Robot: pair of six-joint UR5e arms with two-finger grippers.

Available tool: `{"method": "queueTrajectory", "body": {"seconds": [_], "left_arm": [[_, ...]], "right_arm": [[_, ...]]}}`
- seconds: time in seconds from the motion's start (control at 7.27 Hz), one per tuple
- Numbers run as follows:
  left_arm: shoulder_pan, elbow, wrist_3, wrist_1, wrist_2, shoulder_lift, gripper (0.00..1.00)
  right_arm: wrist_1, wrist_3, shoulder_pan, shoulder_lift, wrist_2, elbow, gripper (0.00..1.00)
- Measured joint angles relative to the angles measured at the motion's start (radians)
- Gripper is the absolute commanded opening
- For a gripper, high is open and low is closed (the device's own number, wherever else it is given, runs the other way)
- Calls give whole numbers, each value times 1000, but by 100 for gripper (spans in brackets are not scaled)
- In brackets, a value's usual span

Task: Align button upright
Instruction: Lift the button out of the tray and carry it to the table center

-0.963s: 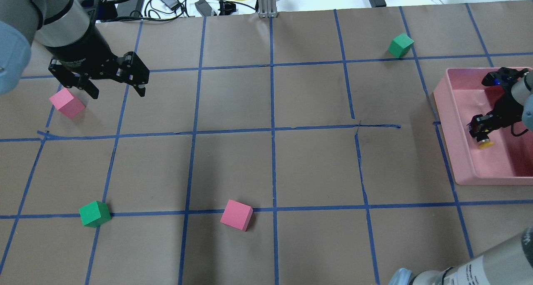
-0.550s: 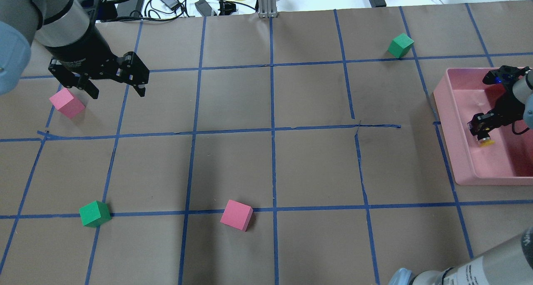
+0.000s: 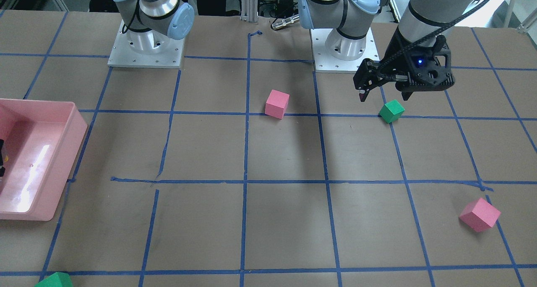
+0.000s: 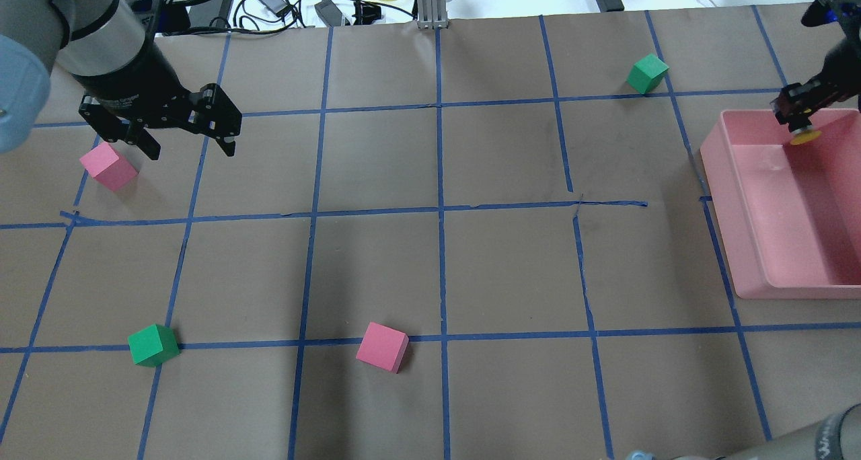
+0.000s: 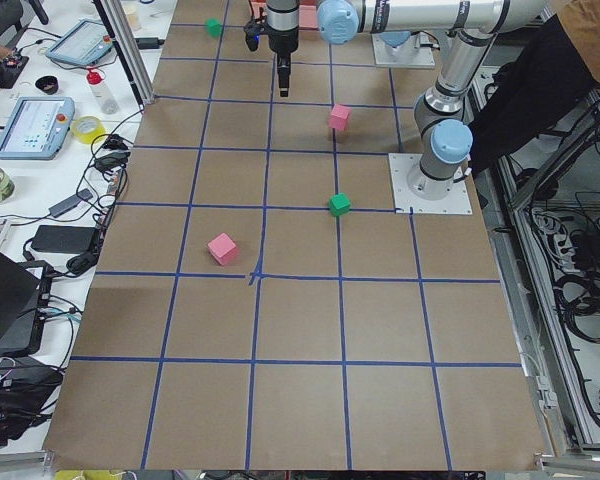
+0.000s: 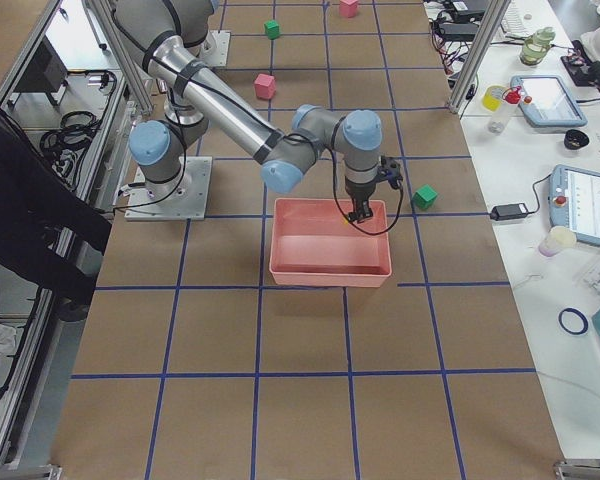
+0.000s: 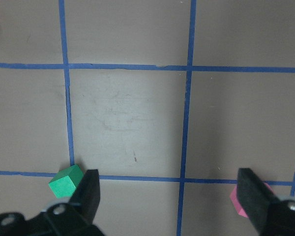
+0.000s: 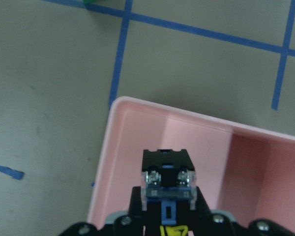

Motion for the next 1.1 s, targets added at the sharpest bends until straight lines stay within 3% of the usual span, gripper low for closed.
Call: {"method": "queueTrajectory", "body": {"seconds": [0.69,1.1], "left_arm": [[1,0,0,0,0,0,100],[1,0,0,0,0,0,100]], "right_arm": [[14,658,463,8,16,-19,0],[-59,898,707,79,33,-17,0]]}}
